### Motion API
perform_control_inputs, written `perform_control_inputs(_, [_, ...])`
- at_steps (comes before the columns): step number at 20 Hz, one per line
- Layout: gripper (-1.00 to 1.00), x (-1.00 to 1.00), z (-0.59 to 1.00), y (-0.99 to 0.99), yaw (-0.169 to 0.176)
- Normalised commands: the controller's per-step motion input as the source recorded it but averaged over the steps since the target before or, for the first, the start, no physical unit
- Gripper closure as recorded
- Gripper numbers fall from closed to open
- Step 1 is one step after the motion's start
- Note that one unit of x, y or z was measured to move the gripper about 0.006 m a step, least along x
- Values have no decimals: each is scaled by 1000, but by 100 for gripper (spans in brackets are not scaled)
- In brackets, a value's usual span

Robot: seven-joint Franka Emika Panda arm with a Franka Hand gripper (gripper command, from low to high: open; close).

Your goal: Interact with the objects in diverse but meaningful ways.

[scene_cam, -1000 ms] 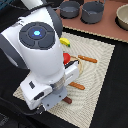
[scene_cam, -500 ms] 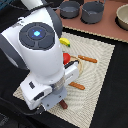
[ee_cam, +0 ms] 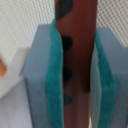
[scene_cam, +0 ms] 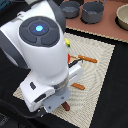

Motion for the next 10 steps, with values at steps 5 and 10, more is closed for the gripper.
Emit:
perform_control_inputs(5, [100,-326,767,375,0])
perform_control_inputs(10, [100,-717,256,530,10])
